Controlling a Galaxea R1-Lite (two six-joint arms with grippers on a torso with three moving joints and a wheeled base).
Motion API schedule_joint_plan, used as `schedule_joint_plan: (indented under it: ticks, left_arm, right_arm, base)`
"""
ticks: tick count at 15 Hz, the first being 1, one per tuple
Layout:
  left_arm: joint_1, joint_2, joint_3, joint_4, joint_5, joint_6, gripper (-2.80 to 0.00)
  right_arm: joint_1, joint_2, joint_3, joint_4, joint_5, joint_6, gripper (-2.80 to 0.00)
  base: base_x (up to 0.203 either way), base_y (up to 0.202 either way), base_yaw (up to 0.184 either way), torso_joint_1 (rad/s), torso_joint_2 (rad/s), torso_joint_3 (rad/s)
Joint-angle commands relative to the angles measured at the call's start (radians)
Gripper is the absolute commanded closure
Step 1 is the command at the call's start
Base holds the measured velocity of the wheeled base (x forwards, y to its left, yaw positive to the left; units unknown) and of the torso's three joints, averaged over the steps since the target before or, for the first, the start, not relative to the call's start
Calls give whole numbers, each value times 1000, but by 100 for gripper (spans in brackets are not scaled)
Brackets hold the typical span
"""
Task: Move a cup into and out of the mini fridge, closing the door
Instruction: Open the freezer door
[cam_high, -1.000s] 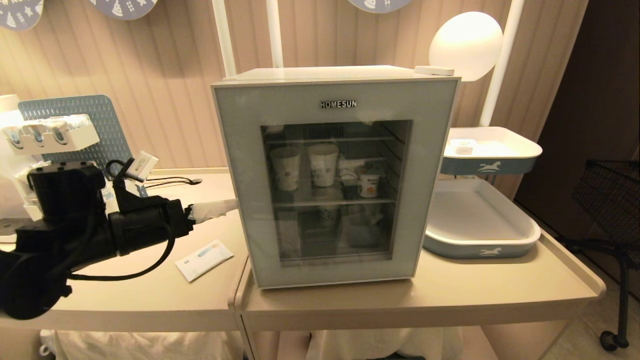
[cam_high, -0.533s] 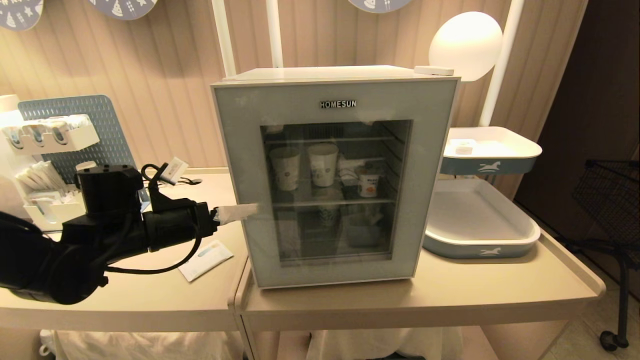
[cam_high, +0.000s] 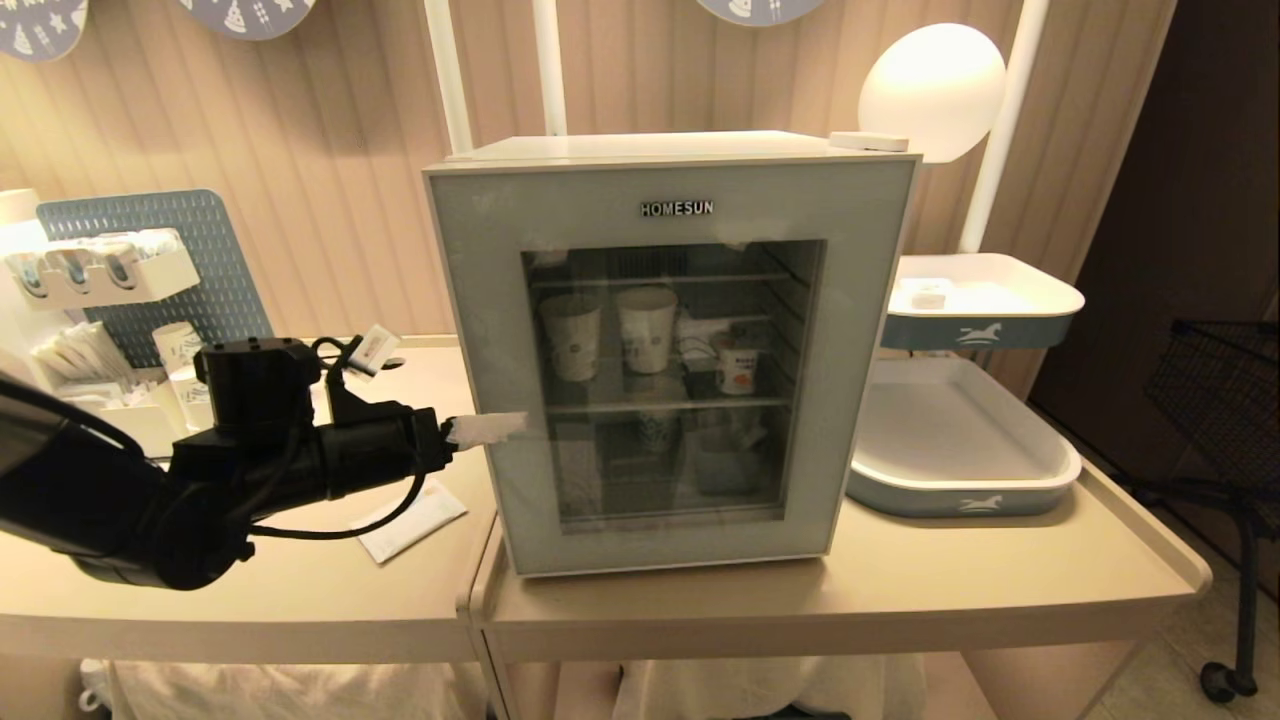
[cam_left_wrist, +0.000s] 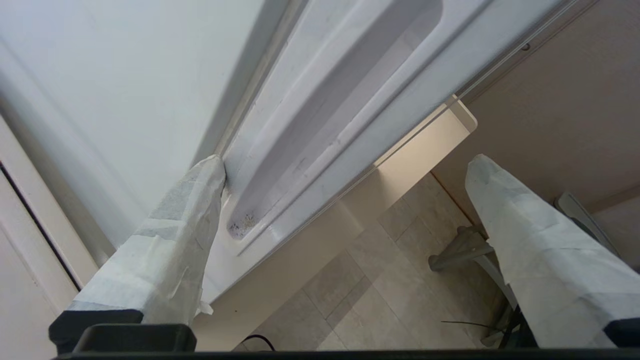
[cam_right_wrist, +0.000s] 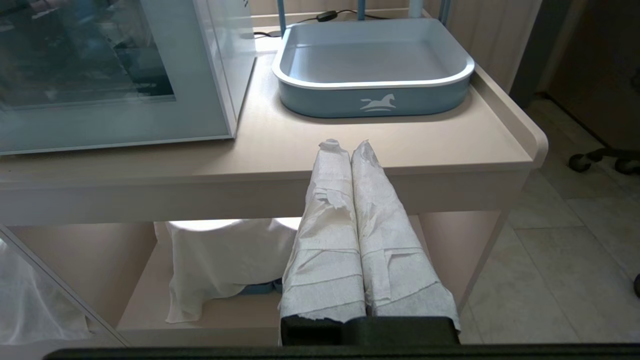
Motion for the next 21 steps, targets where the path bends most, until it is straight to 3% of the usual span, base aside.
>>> schedule_joint_plan:
  ticks: [1,5,15,21]
  left_arm:
    - [-7,-11,11,-4,-9,-4,-280]
    - [-13,-72,42,-1,-109,-11,-280]
    - [-79,-128,117,-4,-111,0,-280]
    - [-79,-312,300,-3,-114,39,-280]
  right_arm:
    - [0,1,0,0,0,0,0]
    - [0,1,0,0,0,0,0]
    - [0,1,0,0,0,0,0]
    - [0,1,0,0,0,0,0]
  base:
    - [0,0,0,0,0,0]
    - [0,0,0,0,0,0]
    - [0,0,0,0,0,0]
    - [0,0,0,0,0,0]
